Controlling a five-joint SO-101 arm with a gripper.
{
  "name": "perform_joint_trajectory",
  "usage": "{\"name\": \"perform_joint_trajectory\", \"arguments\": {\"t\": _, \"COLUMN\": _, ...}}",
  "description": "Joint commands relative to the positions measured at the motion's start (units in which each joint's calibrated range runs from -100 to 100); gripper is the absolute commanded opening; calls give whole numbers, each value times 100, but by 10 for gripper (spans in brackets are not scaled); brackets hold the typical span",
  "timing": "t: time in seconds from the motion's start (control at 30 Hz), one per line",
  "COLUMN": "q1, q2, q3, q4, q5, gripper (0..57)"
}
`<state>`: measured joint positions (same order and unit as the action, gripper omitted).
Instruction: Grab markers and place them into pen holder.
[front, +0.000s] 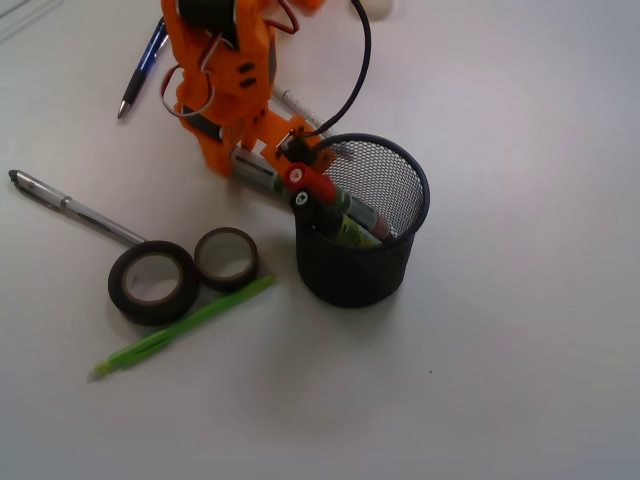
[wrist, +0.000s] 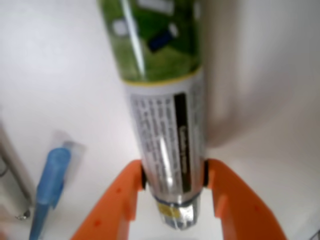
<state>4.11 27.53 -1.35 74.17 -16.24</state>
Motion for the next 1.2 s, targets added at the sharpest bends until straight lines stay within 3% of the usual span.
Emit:
{"name": "perform_joint_trajectory", "arguments": {"t": 0.0, "q1": 12, "q2": 133, "q3": -164, "q4": -24, "q5": -78, "gripper": 23}}
{"name": "perform_joint_trajectory", "arguments": {"t": 0.23, "q1": 131, "q2": 354, "q3": -182, "q4": 2, "q5": -127, "gripper": 5}}
{"name": "perform_joint_trajectory", "arguments": {"t": 0.6, "q1": 1111, "q2": -198, "q3": -218, "q4": 571, "q5": -122, "gripper": 6}}
{"name": "perform_joint_trajectory", "arguments": {"t": 0.93, "q1": 1806, "q2": -2221, "q3": -228, "q4": 1428, "q5": -220, "gripper": 6}}
{"name": "perform_joint_trajectory", "arguments": {"t": 1.17, "q1": 1440, "q2": -3887, "q3": -228, "q4": 1874, "q5": -943, "gripper": 6}}
